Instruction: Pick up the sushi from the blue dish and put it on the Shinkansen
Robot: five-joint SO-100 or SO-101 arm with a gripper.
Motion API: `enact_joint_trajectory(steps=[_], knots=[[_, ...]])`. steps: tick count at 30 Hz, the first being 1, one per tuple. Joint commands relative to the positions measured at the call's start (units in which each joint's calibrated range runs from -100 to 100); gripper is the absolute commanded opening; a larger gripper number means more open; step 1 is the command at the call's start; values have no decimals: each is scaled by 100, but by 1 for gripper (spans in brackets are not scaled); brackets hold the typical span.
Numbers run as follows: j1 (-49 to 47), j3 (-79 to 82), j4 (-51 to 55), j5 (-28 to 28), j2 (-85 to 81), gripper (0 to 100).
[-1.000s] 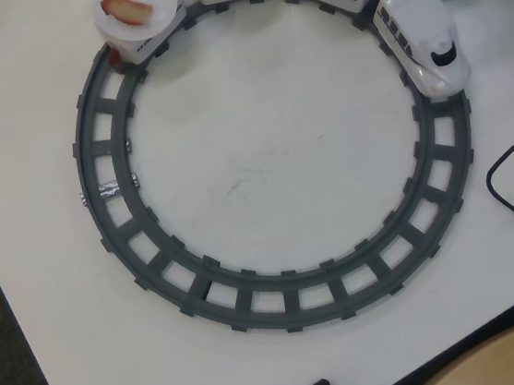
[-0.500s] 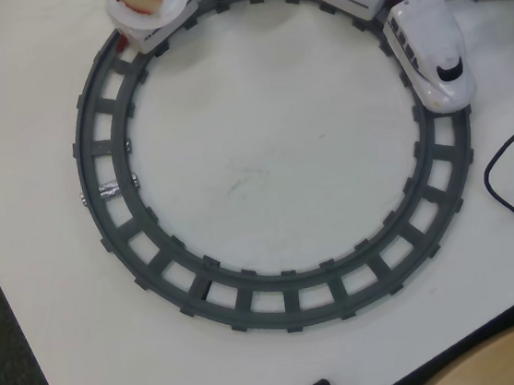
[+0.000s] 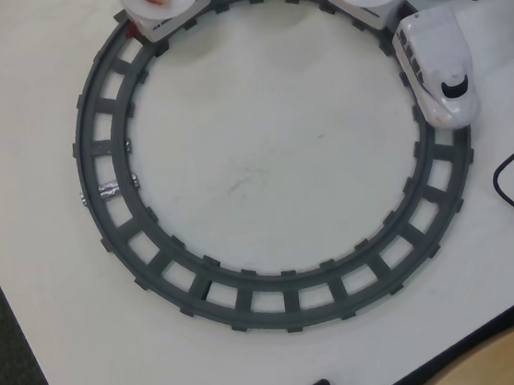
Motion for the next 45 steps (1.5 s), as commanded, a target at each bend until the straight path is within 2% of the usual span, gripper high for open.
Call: enact_joint_trajectory(steps=[1,9,15,24,34,41,45], knots=[[-445,1258,-82,384,-2080,2],[-1422,4149,-82,1501,-5504,2],[-1439,5001,-82,1926,-6974,2],[-1483,4867,-22,1868,-6832,2],[-2214,3350,-125,1936,-3984,2],[-2566,3009,-989,2545,-3550,2],[-2672,3009,-1220,2691,-3491,2]])
